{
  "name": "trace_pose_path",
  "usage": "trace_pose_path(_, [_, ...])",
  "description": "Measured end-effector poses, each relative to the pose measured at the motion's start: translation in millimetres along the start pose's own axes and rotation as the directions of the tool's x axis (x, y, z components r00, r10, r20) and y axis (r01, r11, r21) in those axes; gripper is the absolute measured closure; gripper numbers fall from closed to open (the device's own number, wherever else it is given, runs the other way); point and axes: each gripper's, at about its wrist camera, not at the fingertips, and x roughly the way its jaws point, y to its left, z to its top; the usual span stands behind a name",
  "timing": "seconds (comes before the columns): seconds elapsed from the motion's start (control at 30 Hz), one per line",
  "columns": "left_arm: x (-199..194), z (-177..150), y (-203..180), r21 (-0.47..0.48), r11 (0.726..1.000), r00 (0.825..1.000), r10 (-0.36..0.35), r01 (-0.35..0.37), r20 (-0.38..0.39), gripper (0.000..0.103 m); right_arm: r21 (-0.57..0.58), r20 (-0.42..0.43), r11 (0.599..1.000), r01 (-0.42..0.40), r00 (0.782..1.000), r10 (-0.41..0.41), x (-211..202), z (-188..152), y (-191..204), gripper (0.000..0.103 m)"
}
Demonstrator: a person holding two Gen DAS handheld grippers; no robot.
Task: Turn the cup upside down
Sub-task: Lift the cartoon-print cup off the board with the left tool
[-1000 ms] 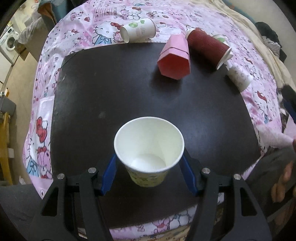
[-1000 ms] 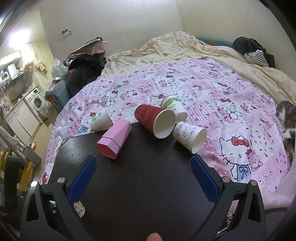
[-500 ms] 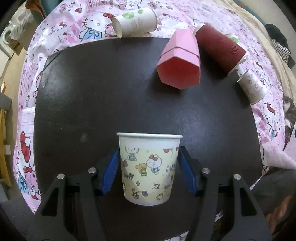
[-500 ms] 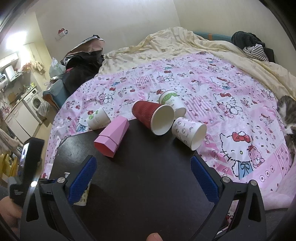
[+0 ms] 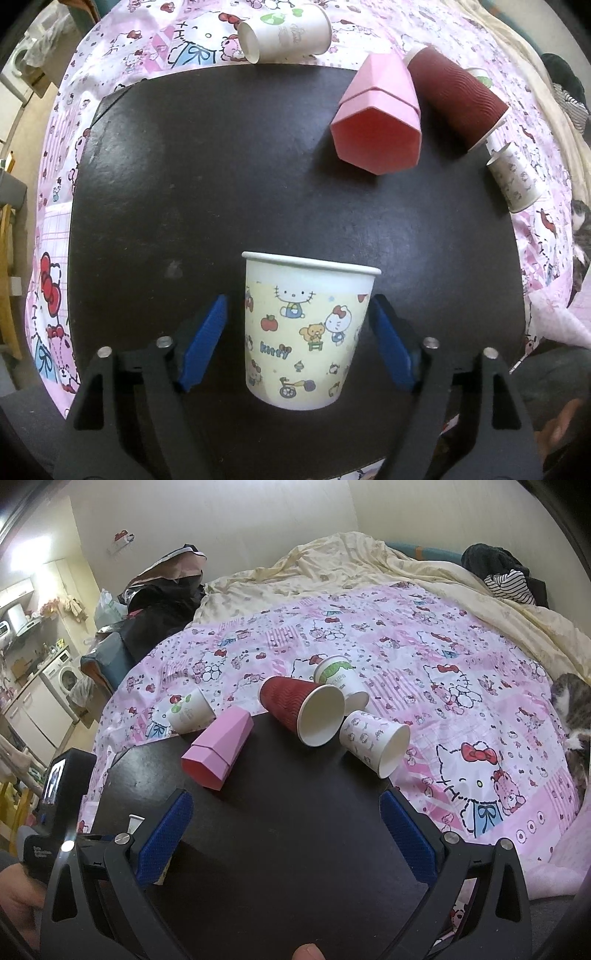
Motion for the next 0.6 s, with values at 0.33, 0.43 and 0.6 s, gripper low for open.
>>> trace_pose_path(0.33, [-17.9,-5.6,-1.5,0.01,1.0,0.999,-0.017,0.016,0.028,0.024,-0.007,0.007,1.0,0.001,1.0,-0.001,-1.4,0.6,-0.6,0.0])
trace_pose_path(0.43, [-23.0,-8.5,-2.0,0.019,1.0,0.999,-0.021,0.02,0.036,0.024,-0.008,0.009,1.0,0.003,1.0,-0.003,-1.8,0.8,-1.1,0.0])
trace_pose_path(0.6, [-34.2,-13.9,-0.3,0.026,0.999,0.998,-0.042,0.041,0.053,0.024,-0.015,0.009,1.0,0.005,1.0,-0.004,-2.3,-0.4,0.5,0.0])
